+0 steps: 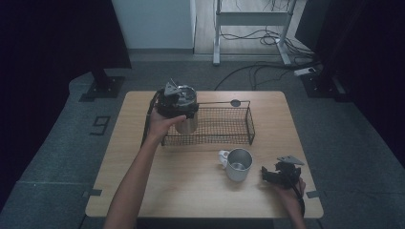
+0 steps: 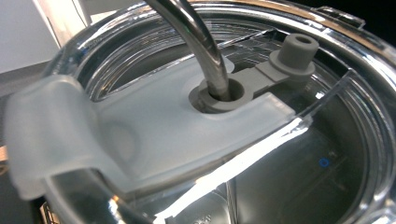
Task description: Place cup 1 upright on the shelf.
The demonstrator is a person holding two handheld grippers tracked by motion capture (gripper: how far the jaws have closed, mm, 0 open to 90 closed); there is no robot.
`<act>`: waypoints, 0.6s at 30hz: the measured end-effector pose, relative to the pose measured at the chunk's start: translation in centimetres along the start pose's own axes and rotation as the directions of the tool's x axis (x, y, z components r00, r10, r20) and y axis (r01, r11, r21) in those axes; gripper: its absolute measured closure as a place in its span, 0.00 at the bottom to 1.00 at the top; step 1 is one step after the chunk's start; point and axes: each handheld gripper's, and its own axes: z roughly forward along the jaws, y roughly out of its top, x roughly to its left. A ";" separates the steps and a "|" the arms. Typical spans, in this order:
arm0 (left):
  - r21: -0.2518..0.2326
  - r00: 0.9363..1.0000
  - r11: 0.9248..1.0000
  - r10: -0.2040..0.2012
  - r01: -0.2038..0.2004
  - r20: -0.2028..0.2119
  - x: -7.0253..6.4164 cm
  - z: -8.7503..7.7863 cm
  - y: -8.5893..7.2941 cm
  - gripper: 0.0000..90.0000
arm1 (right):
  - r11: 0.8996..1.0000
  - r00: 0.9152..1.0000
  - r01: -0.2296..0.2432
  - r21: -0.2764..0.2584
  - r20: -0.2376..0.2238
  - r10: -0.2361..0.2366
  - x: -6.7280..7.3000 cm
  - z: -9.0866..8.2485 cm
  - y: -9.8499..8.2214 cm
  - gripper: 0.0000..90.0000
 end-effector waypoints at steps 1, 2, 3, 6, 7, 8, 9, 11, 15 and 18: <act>0.000 1.000 1.000 0.000 0.000 0.000 0.0 0.0 0.0 0.05 | 1.000 1.000 0.000 0.000 0.000 0.000 0.0 0.0 0.0 0.07; 0.000 1.000 1.000 0.000 0.000 0.000 0.1 0.1 0.0 0.05 | 1.000 1.000 0.000 0.000 0.000 0.000 0.0 0.0 0.0 0.07; 0.001 1.000 1.000 -0.003 0.003 -0.002 0.1 0.2 0.0 0.05 | 1.000 1.000 0.000 0.000 0.000 0.000 0.0 0.0 0.0 0.07; -0.001 1.000 1.000 -0.011 0.011 -0.012 0.3 0.3 0.0 0.05 | 1.000 1.000 0.000 0.000 0.000 0.000 0.0 0.0 0.0 0.07; -0.001 1.000 1.000 -0.010 0.010 -0.013 0.3 0.4 0.0 0.05 | 1.000 1.000 0.000 0.000 0.000 0.000 0.0 0.0 0.0 0.07; 0.000 1.000 1.000 -0.010 0.010 -0.017 0.5 0.5 0.0 0.05 | 1.000 1.000 -0.001 -0.001 0.001 0.001 0.0 0.0 0.0 0.08; 0.001 1.000 1.000 -0.009 0.009 -0.017 0.6 0.5 0.0 0.05 | 1.000 1.000 -0.001 -0.001 0.001 0.001 0.0 0.0 0.0 0.08; 0.003 1.000 1.000 -0.011 0.011 -0.019 0.7 0.6 -0.1 0.05 | 1.000 1.000 -0.001 -0.001 0.001 0.001 0.0 0.0 0.0 0.08; 0.011 1.000 1.000 -0.014 0.014 -0.028 1.0 1.1 -0.3 0.05 | 1.000 1.000 -0.002 -0.001 0.002 0.002 0.0 0.0 0.0 0.08; 0.017 0.999 1.000 -0.020 0.021 -0.033 1.2 1.4 -0.4 0.05 | 1.000 1.000 -0.002 -0.002 0.002 0.002 0.0 0.0 0.0 0.08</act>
